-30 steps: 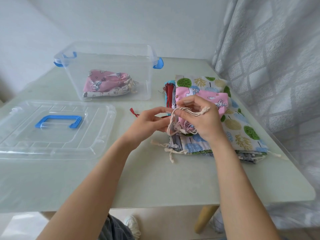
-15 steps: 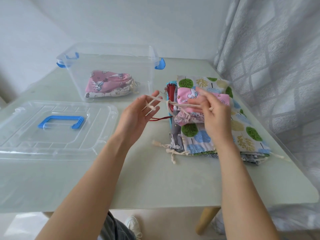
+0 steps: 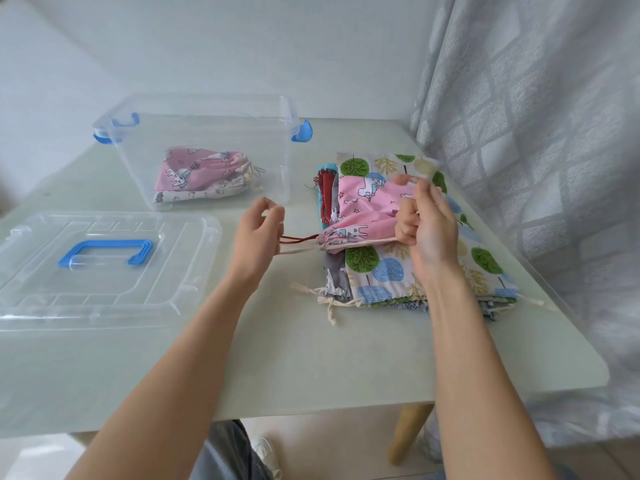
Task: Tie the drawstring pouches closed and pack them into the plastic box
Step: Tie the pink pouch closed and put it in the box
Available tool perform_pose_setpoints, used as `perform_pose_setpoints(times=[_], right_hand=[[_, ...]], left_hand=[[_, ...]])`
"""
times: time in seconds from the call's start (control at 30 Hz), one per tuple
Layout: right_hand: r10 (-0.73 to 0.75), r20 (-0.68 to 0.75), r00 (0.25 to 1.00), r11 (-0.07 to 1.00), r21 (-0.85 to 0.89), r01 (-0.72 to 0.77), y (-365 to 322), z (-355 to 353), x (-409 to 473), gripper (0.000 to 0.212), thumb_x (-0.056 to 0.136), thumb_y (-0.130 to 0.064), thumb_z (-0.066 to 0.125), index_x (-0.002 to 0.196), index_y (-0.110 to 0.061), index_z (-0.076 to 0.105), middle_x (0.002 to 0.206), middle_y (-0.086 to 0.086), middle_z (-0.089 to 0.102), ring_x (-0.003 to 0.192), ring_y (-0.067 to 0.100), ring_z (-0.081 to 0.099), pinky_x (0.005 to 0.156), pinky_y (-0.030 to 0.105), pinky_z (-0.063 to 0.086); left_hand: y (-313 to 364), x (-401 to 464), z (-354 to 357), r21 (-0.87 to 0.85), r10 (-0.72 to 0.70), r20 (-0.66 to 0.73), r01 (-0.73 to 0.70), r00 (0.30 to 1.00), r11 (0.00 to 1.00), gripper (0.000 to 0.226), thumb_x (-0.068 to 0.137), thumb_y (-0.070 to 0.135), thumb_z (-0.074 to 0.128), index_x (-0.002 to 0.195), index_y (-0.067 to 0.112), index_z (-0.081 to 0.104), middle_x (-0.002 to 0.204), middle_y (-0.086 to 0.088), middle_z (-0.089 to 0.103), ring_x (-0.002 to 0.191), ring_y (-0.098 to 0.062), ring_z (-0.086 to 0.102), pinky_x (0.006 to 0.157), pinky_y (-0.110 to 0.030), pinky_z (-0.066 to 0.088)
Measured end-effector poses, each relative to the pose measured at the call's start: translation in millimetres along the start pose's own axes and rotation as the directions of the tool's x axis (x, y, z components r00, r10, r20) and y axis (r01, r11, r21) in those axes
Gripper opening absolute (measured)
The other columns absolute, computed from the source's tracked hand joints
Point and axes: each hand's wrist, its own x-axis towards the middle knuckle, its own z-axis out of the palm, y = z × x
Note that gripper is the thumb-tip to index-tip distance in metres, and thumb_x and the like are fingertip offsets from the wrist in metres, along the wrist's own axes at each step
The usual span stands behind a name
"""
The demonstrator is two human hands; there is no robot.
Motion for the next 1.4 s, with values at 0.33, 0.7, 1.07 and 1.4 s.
perform_pose_setpoints(times=[0.33,0.7,1.07,1.4], right_hand=[[-0.171,0.272,0.947,0.62,-0.717,0.318,4.3,0.0,-6.4,0.025,0.089,-0.034,0.06,0.083,-0.012,0.069,0.059,-0.016,0.058,0.057,-0.001,0.053,0.054,0.014,0.039],[-0.269,0.556,0.787,0.125,-0.789,0.601,9.0,8.0,-9.3,0.016,0.073,-0.019,0.078,0.08,-0.015,0.064,0.08,-0.002,0.06,0.075,0.015,0.053,0.057,0.027,0.042],[-0.385,0.463,0.798,0.144,-0.824,0.547,6.3,4.5,-5.9,0.012,0.082,-0.022,0.07,0.081,-0.012,0.065,0.077,-0.002,0.062,0.068,0.01,0.051,0.053,0.023,0.039],[0.238,0.388,0.891,0.81,-0.586,0.039,-60.1,22.3,11.2,0.035,0.078,-0.042,0.059,0.094,-0.012,0.066,0.053,-0.01,0.041,0.049,0.007,0.032,0.05,0.02,0.031]], left_hand=[[-6.9,-0.2,-11.8,0.21,0.17,0.134,-0.196,0.976,0.958,0.018,0.09,0.021,0.057,0.074,0.019,0.049,0.064,-0.005,0.041,0.06,-0.015,0.036,0.058,-0.028,0.032],[-17.4,8.6,-14.8,0.573,0.488,0.366,-0.605,0.793,0.553,0.011,0.079,0.01,0.071,0.09,0.012,0.071,0.087,-0.002,0.065,0.08,-0.022,0.056,0.071,-0.024,0.043],[-8.5,6.7,-6.0,0.551,0.499,0.175,-0.504,0.849,0.665,0.004,0.081,0.012,0.068,0.081,0.011,0.072,0.071,0.004,0.059,0.061,0.005,0.046,0.062,-0.001,0.031],[-14.8,3.1,-2.9,0.496,0.301,0.248,-0.388,0.921,0.777,0.003,0.081,0.016,0.069,0.081,0.017,0.072,0.073,0.007,0.065,0.06,0.001,0.053,0.06,-0.005,0.035]])
